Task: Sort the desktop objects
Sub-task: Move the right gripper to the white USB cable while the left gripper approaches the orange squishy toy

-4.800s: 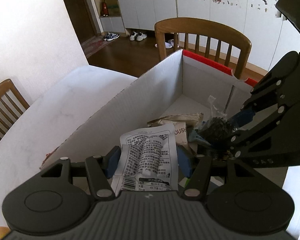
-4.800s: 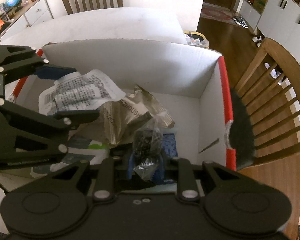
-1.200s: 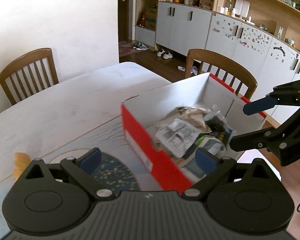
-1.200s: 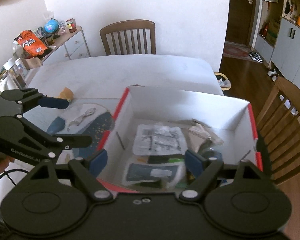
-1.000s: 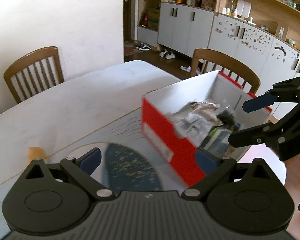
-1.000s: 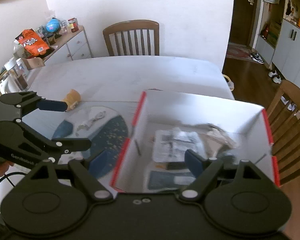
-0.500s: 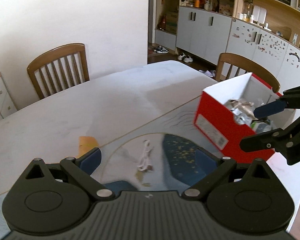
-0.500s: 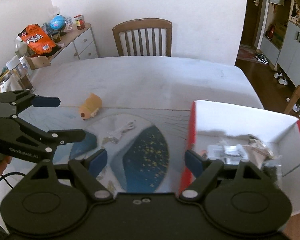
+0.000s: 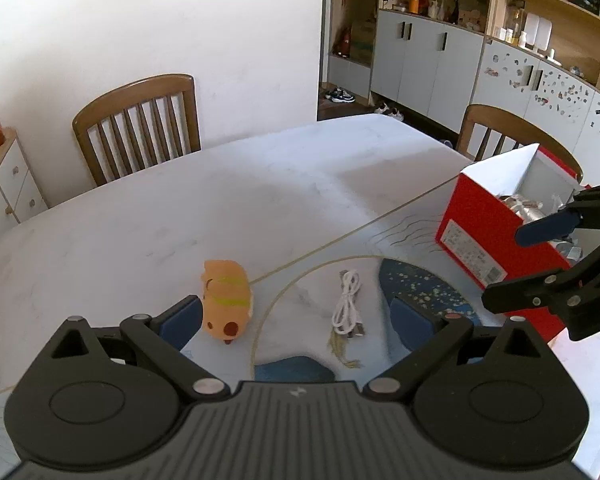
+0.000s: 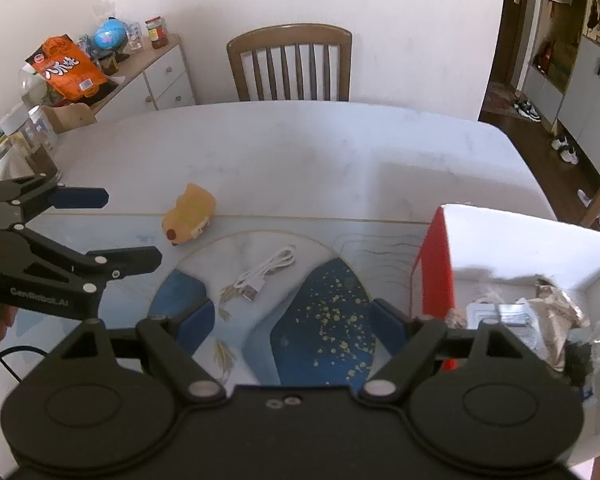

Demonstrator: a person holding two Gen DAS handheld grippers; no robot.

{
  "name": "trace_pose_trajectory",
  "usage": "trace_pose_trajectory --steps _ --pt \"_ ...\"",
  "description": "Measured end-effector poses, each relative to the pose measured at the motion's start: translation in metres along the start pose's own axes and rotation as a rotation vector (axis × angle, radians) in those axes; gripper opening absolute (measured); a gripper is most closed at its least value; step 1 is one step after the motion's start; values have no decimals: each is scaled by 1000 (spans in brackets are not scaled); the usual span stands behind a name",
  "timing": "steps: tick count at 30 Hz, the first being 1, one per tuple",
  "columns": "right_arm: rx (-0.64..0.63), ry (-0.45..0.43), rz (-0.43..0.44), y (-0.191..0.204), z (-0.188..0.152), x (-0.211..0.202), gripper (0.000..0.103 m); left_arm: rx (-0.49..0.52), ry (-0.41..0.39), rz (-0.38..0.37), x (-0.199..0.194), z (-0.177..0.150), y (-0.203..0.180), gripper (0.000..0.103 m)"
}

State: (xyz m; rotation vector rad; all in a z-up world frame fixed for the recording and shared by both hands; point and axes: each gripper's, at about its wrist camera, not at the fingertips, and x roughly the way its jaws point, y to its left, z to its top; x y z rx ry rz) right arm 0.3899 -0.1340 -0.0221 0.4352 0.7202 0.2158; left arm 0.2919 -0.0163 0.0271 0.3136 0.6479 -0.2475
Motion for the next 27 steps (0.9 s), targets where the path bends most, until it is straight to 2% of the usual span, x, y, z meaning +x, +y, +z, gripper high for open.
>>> trace_pose_trajectory --steps 27 --pt "27 100 -55 20 19 107 84 -18 62 4 84 -5 52 101"
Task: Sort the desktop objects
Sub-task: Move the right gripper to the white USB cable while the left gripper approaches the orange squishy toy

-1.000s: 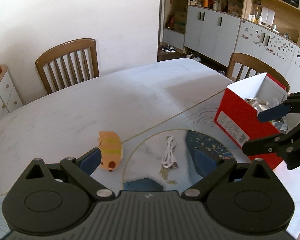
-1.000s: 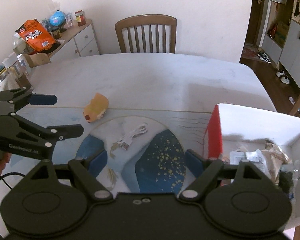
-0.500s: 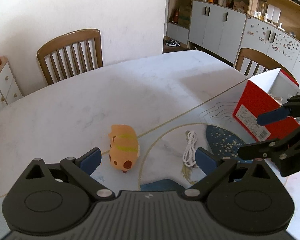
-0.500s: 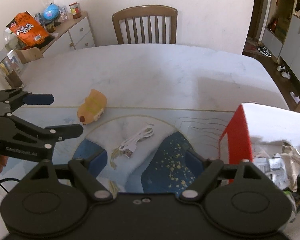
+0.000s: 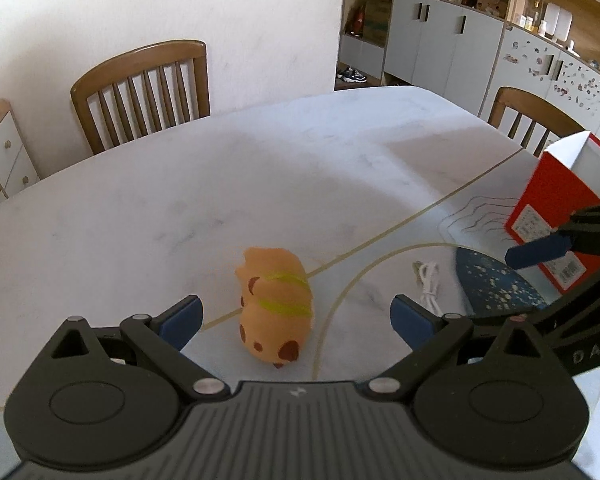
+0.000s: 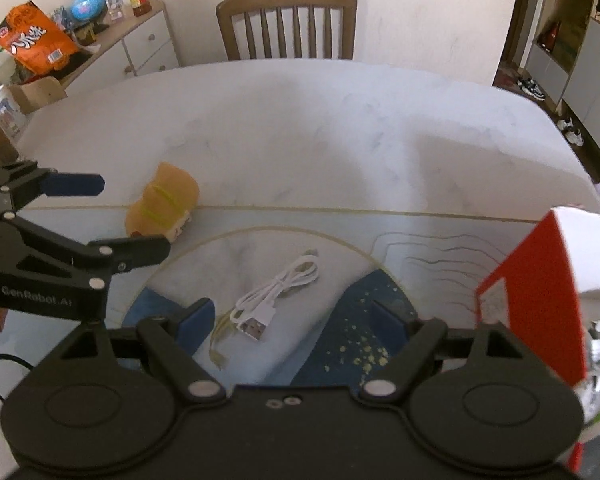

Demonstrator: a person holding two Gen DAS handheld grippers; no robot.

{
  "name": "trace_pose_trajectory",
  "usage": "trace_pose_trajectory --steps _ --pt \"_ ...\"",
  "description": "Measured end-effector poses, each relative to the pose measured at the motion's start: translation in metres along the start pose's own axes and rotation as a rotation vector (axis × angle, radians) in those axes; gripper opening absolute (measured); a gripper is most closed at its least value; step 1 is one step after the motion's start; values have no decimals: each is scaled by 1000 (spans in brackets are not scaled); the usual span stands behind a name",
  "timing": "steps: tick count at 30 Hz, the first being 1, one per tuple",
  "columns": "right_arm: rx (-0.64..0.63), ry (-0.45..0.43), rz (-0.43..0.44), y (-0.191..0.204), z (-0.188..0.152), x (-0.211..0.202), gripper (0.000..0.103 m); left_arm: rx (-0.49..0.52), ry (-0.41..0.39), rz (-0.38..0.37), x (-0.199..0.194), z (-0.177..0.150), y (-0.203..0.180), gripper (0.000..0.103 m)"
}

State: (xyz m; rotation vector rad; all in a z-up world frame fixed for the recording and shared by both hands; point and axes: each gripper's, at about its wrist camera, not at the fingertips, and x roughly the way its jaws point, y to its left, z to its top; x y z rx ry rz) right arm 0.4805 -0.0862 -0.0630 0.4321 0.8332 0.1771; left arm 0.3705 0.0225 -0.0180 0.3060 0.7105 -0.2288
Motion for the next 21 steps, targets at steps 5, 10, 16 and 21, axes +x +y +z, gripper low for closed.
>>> trace_pose_trajectory --steps 5,10,16,21 --pt "-2 24 -4 0 2 19 84 17 -5 3 12 2 3 100" --pt "-4 52 -21 -3 2 36 83 25 -8 9 20 3 9 100" --pt "0 57 -21 -1 6 45 83 15 -16 9 26 4 14 100" --pt "-7 57 -27 1 11 51 83 31 -28 11 27 3 13 100"
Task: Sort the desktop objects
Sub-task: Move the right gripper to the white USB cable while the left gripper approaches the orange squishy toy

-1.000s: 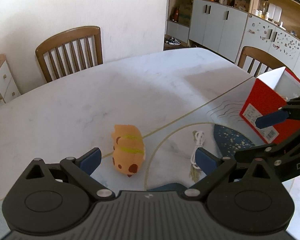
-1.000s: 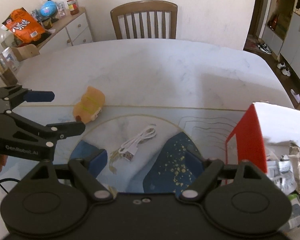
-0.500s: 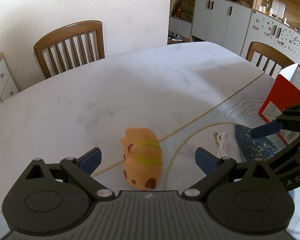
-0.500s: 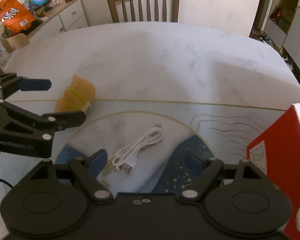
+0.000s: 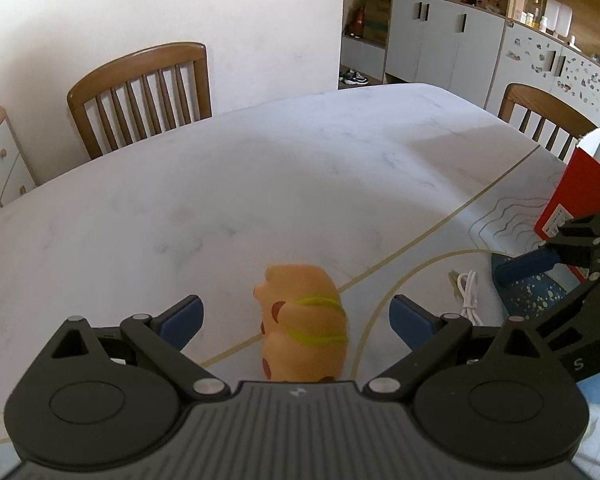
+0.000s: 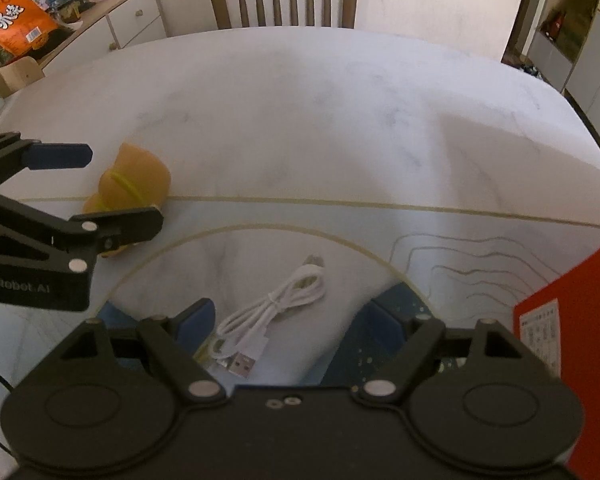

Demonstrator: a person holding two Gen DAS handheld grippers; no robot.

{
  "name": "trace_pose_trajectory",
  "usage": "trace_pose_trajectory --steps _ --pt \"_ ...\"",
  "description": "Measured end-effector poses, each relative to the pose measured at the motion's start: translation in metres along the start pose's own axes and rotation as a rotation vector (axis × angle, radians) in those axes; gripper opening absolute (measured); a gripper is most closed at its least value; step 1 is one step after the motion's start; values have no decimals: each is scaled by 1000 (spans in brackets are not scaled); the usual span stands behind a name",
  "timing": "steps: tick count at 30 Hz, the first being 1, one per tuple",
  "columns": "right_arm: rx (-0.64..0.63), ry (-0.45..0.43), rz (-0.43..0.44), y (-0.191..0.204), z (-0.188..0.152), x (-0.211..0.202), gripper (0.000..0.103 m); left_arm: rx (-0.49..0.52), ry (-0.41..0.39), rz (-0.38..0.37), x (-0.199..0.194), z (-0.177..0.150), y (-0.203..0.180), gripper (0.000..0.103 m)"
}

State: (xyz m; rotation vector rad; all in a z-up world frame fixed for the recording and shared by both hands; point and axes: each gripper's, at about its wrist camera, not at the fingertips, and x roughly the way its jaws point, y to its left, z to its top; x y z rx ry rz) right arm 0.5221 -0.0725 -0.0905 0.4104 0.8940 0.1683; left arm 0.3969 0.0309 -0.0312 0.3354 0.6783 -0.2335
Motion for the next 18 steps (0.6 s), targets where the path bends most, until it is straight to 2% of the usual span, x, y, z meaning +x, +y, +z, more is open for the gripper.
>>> trace_pose_trajectory --steps 4,6,9,13,18 --pt "-16 -2 -2 0 1 1 80 20 -12 2 0 -1 -2 100" --pt "-36 -5 -18 2 0 0 66 19 -11 -1 1 -2 -3 100" --pt "-51 -10 -25 2 2 -1 56 20 -10 -6 3 -2 -3 99" --pt "-62 -9 -23 0 2 -1 52 33 -5 -11 4 -3 -7 96" --pt "-70 -6 -27 -1 2 -3 43 38 3 -12 7 -7 -10 92"
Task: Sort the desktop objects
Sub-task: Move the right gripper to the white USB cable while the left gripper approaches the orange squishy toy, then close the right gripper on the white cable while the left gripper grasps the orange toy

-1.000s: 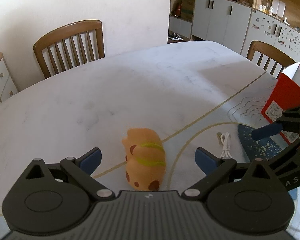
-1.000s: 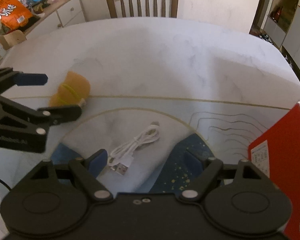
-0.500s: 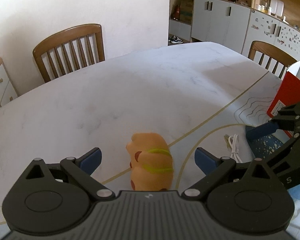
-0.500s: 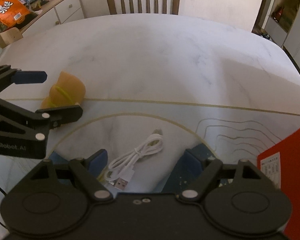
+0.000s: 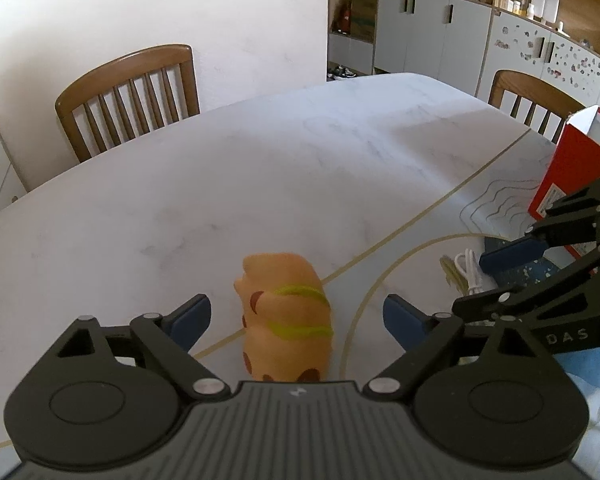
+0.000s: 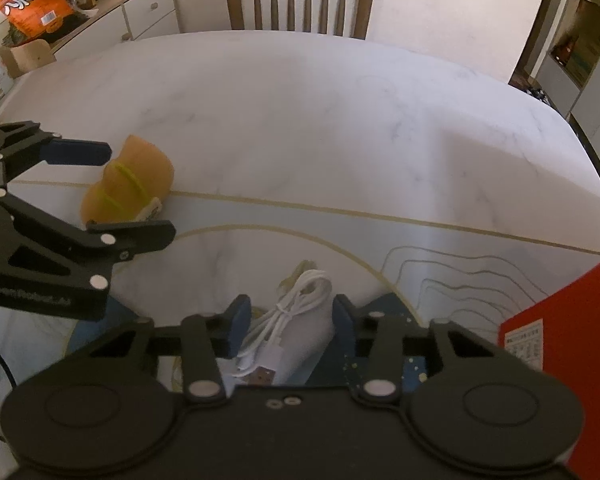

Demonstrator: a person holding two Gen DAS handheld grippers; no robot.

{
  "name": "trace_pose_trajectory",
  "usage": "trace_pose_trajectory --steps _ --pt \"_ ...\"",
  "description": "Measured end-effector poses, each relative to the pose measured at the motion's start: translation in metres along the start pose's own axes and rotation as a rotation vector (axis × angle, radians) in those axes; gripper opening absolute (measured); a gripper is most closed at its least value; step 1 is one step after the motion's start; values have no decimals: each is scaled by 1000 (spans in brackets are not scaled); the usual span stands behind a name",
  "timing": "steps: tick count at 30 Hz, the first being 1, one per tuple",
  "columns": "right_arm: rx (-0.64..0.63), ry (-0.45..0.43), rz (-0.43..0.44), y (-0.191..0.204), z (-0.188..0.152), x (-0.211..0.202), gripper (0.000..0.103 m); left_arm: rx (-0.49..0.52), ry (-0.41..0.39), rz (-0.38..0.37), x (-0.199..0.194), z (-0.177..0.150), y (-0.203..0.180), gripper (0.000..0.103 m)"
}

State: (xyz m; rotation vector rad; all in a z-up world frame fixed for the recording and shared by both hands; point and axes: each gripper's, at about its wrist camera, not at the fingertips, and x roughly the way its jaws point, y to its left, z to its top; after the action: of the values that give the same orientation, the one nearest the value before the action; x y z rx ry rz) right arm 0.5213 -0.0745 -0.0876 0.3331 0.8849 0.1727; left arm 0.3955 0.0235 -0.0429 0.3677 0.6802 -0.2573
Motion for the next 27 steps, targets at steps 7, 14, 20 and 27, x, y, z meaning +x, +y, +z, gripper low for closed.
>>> trace_pose_trajectory --steps 7,14,20,27 --pt "3 -3 -10 -1 -2 -2 26 3 4 0 3 -3 -2 80" --pt "22 -7 -27 -2 -4 -4 13 6 10 13 4 -5 -4 64" --pt "36 -9 -33 0 -5 -7 12 14 5 19 3 -5 -5 48" --pt "53 -24 -43 -1 -6 -11 12 49 -9 4 -2 -4 -13 46"
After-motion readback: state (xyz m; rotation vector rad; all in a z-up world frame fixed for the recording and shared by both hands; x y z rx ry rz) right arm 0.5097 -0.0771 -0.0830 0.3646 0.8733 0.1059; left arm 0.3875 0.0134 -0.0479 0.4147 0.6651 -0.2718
